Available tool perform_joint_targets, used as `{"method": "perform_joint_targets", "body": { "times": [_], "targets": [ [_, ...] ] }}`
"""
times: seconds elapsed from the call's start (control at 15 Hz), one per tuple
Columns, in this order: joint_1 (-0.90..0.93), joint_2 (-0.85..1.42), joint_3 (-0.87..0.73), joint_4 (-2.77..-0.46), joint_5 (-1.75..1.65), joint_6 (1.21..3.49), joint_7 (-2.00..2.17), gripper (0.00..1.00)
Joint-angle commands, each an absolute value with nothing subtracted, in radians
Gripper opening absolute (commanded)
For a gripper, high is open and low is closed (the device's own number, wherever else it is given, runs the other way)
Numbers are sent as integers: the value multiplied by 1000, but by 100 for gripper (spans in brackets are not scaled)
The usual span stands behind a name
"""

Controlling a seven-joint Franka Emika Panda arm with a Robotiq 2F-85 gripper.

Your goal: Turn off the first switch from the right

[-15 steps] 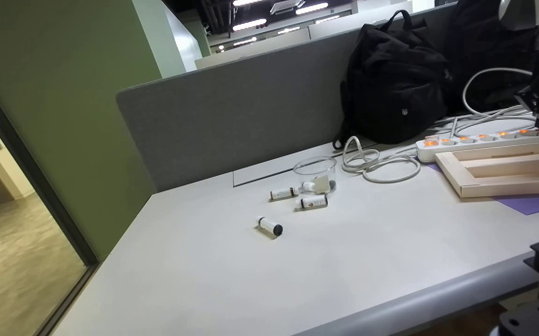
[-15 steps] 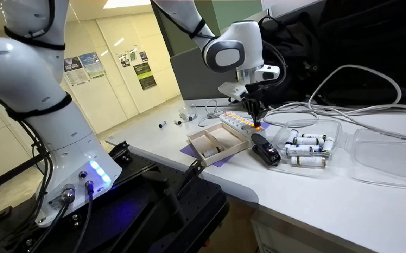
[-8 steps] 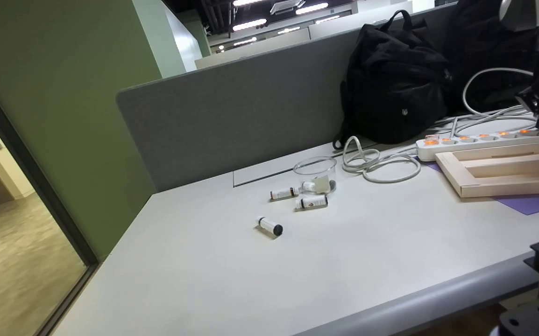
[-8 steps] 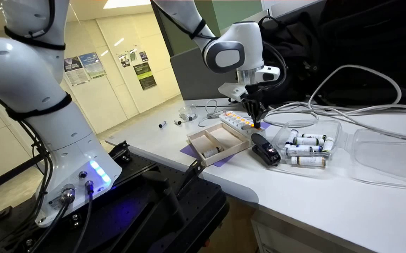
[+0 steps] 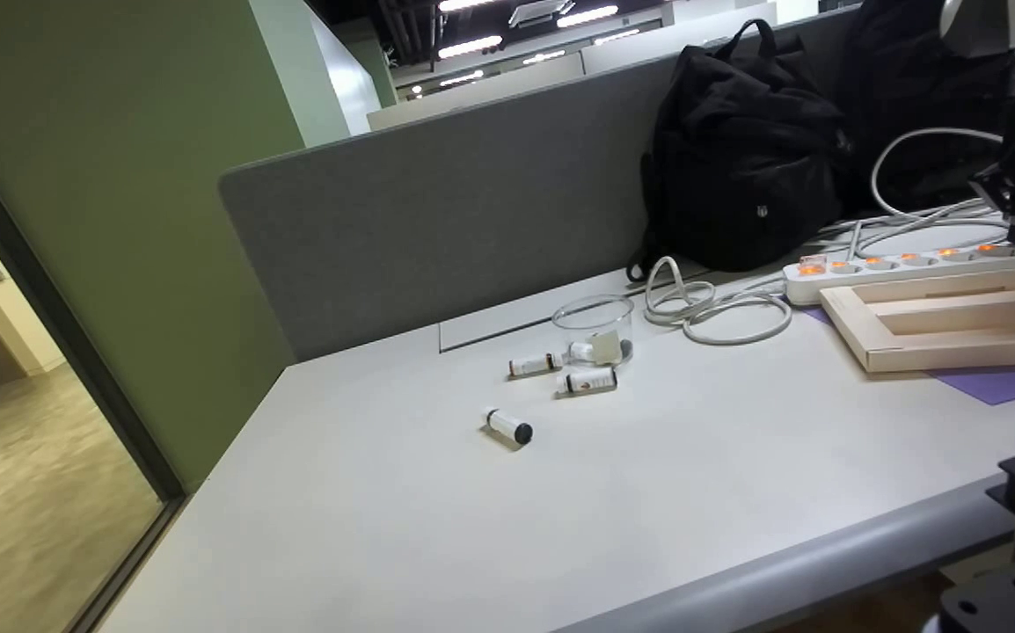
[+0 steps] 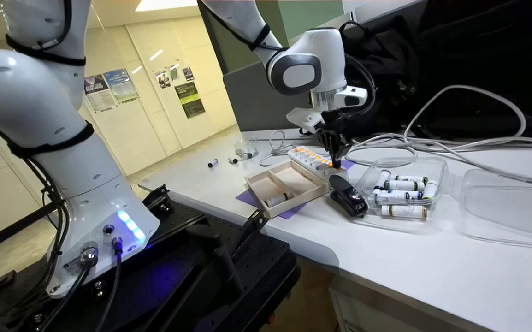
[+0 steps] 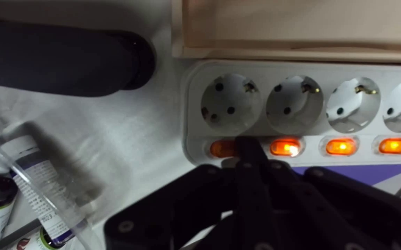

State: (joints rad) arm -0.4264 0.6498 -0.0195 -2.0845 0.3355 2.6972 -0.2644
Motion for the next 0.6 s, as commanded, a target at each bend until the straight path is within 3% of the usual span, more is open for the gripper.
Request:
{"method": "perform_joint_targets", "body": {
  "times": [0.0, 0.27, 0.33, 0.4, 0.53],
  "targets": [
    [-427, 638, 9, -2029, 336, 2638, -237, 0],
    [-395, 559, 1, -1973, 313, 2521, -222, 0],
    [-378, 545, -14, -1957, 298, 2481, -211, 26],
    [-373, 530, -19, -1940, 298, 2432, -208, 27],
    [-353, 516, -46, -1895, 276, 2292, -181, 40]
  ]
}}
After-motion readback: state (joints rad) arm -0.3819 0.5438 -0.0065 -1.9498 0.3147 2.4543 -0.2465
